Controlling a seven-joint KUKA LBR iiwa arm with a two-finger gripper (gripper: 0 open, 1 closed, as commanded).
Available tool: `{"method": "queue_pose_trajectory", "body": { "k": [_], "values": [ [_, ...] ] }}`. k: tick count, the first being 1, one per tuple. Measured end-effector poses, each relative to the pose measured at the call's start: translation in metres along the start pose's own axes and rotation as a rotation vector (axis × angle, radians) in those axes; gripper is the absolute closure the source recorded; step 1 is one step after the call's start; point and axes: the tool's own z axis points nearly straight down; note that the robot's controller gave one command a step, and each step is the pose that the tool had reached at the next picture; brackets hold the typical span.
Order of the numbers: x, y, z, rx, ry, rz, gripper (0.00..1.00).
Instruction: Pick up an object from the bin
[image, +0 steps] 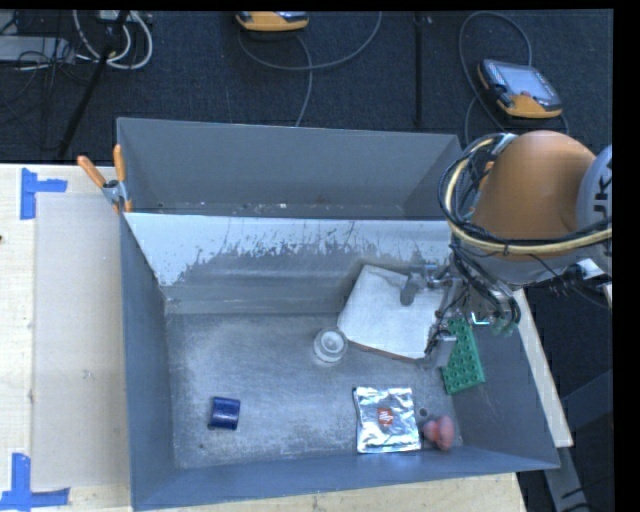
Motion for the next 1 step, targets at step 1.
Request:
{"method": "queue_pose_trajectory", "body": {
  "k": [1],
  "values": [
    [0.0080,0.0092,0.1298,0.000,-0.001,-0.365,0.00]
  ]
}}
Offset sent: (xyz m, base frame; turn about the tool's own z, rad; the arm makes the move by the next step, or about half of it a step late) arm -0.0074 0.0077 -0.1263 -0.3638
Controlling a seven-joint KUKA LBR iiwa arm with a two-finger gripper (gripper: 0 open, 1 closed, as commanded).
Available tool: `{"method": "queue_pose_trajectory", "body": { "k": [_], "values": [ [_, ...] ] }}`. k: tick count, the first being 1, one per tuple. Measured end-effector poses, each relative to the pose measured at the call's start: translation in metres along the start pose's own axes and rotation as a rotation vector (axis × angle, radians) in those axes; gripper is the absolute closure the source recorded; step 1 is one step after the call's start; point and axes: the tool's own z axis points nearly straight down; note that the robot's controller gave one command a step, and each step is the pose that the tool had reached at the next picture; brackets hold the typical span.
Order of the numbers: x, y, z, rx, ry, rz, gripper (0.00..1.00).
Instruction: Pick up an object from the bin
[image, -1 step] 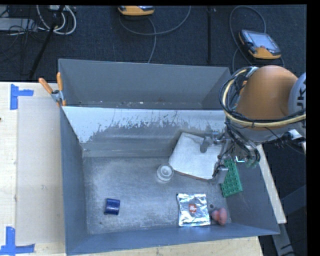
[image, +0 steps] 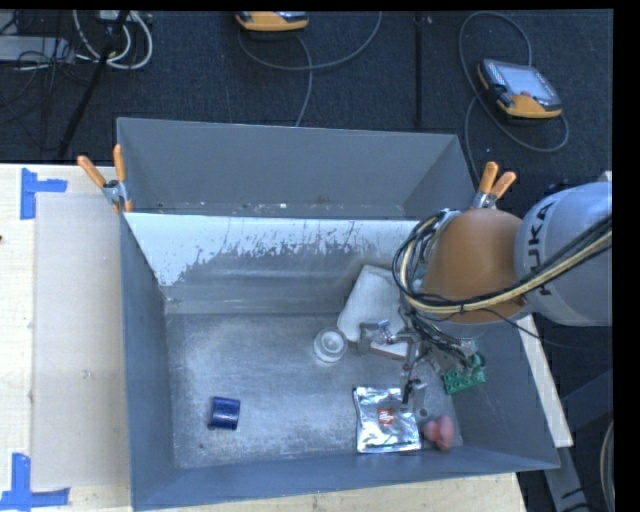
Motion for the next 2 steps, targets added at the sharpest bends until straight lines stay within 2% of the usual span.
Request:
{"method": "queue_pose_trajectory", "body": {
  "k": [1,2],
  "values": [
    [0.0492,0.0348,0.0030,0.005,-0.008,-0.321,0.00],
    [0.0491,0.0347,0.0025,0.005,-0.007,-0.324,1.00]
  ]
}}
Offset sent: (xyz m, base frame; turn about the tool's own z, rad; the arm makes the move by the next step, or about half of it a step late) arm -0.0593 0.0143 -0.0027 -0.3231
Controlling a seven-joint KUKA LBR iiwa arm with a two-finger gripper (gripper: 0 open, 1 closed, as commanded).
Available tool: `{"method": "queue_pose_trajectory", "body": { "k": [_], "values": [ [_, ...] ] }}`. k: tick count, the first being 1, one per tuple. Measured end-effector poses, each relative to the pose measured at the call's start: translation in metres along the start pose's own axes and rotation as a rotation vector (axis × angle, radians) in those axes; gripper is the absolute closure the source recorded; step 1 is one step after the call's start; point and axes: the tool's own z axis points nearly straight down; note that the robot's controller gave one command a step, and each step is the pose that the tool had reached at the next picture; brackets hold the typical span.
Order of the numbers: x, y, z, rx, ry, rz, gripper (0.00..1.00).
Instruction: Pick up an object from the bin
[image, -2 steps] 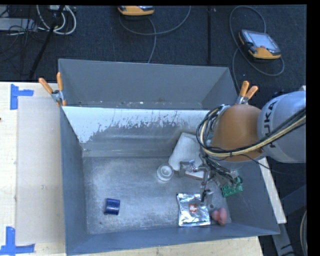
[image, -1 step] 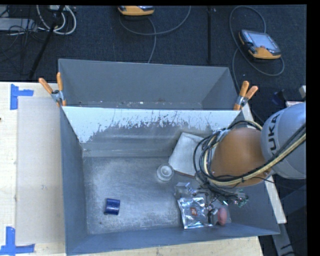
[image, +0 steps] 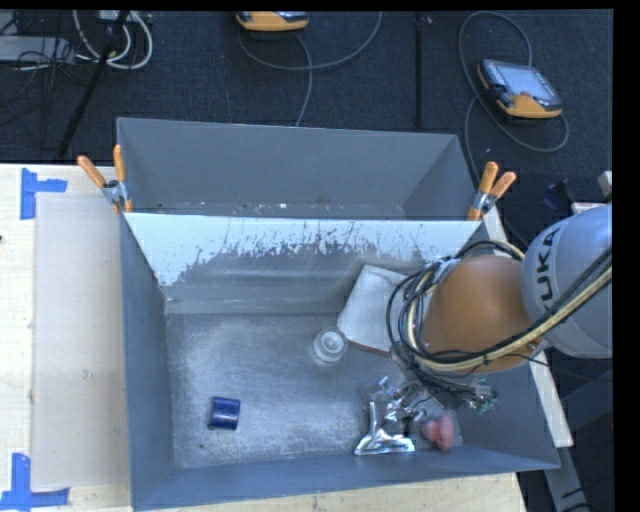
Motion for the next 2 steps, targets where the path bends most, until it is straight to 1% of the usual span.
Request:
{"method": "queue_pose_trajectory", "body": {
  "k": [1,2],
  "values": [
    [-0.072,-0.002,-0.065,0.003,-0.008,-0.098,1.00],
    [-0.067,-0.005,-0.184,0.005,-0.006,-0.087,1.00]
  ]
}}
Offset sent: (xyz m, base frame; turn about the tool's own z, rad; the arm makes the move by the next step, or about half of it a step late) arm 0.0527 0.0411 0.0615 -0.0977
